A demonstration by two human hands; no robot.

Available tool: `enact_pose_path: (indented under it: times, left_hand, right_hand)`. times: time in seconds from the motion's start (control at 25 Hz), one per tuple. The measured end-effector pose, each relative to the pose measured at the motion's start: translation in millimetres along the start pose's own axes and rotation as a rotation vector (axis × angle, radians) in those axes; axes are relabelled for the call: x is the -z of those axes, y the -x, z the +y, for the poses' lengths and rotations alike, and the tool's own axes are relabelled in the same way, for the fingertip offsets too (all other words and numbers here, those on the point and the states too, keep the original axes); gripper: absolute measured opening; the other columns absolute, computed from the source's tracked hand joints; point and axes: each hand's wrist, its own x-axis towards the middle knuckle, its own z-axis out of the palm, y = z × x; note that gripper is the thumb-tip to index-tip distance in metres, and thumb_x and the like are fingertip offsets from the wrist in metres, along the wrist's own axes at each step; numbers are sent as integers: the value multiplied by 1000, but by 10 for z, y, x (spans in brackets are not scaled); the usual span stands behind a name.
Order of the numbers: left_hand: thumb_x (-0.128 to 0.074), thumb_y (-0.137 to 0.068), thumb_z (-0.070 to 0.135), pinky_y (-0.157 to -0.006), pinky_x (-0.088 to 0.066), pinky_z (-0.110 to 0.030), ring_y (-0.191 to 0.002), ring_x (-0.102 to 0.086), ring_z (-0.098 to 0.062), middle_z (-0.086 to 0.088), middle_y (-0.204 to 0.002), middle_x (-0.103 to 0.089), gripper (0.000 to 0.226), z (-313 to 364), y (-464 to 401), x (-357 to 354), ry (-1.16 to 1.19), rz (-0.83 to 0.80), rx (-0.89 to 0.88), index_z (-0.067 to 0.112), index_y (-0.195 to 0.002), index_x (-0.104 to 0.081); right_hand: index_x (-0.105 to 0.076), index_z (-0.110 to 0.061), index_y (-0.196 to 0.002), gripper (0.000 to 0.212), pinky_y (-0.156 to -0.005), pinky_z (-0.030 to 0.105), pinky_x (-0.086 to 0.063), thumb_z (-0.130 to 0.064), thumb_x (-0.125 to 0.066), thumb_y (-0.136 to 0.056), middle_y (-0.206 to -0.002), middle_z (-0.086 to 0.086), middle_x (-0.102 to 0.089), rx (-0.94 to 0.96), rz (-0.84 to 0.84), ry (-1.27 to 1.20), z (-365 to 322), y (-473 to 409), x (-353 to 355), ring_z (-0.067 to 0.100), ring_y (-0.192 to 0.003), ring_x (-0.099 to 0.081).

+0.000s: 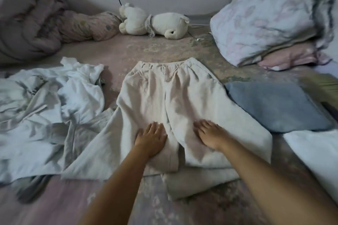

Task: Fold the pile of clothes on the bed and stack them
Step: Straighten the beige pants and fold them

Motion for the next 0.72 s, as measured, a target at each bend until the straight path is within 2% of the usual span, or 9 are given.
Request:
enact_pose_path:
  times: [0.08, 0.16, 0.24, 0.28, 0.36, 0.48, 0.56, 0.64, 0.72]
  left_hand:
    - [-10, -98, 52, -111, -26, -50, -141, -30, -26, -12, -154, -27, 66, 53, 599, -169, 6, 153, -51, 15, -148, -32]
    - [-13, -99, 52, -98, -43, -47, -120, -56, -31, -14, -135, -54, 68, 75, 1078, -458, 38, 298, -125, 12, -130, -57]
    - [-14, -99, 51, -99, -40, -43, -116, -59, -30, -12, -131, -58, 66, 159, 1395, -558, 44, 315, -157, 12, -127, -60]
    - [-11, -100, 51, -102, -34, -42, -118, -58, -28, -10, -133, -57, 68, 191, 1467, -587, 62, 325, -191, 12, -129, -58]
    - [-11, -98, 56, -106, -29, -39, -124, -53, -24, -6, -138, -53, 69, 262, 1579, -609, 16, 345, -324, 15, -135, -52]
    - [-31, -90, 54, -96, -46, -43, -121, -56, -19, -4, -133, -58, 57, 256, 1587, -664, -150, 457, -508, 20, -127, -58]
    - [-41, -83, 33, -82, -54, -37, -101, -68, -19, -5, -110, -71, 40, 298, 1565, -595, -137, 538, -484, 16, -102, -72]
    - [-47, -74, 17, -67, -51, -29, -72, -71, -20, -4, -79, -73, 22, 399, 1557, -513, -106, 630, -490, 15, -78, -68]
    - [-49, -76, 16, -47, -39, -23, -47, -61, -22, 0, -55, -61, 13, 551, 1678, -451, -55, 699, -520, 14, -66, -58]
  right_hand:
    - [-2, -28, -152, 85, -117, 41, -8, -70, 17, -80, -160, -3, -2, 39, 36, 47, -61, 533, -125, 18, -147, -2]
    - [5, -33, -151, 74, -117, 42, -2, -69, 5, -86, -160, -4, 6, 66, 61, 60, -145, 1041, -284, 16, -147, 6]
    - [9, -34, -150, 76, -116, 45, -3, -69, -4, -84, -160, -1, 7, 152, 134, 109, -173, 1406, -434, 17, -147, 4]
    - [0, -31, -151, 80, -115, 48, -12, -68, -9, -81, -160, 3, -6, 211, 188, 166, -171, 1508, -469, 21, -147, -10]
    - [-37, -30, -143, 71, -104, 51, -36, -62, -26, -81, -148, 8, -40, 284, 282, 241, -158, 1557, -597, 24, -133, -42]
    - [-69, -32, -113, 42, -85, 51, -50, -52, -54, -79, -125, 5, -64, 334, 280, 304, -231, 1543, -631, 24, -112, -63]
    - [-76, -28, -89, 29, -82, 47, -53, -33, -84, -62, -113, 6, -70, 385, 376, 281, -296, 1507, -580, 25, -102, -67]
    - [-73, -23, -71, 27, -81, 40, -54, -18, -91, -52, -105, 6, -71, 450, 478, 238, -335, 1539, -489, 26, -99, -67]
    - [-70, -19, -67, 24, -79, 40, -54, -15, -90, -54, -102, 6, -72, 510, 531, 167, -247, 1645, -437, 27, -99, -67]
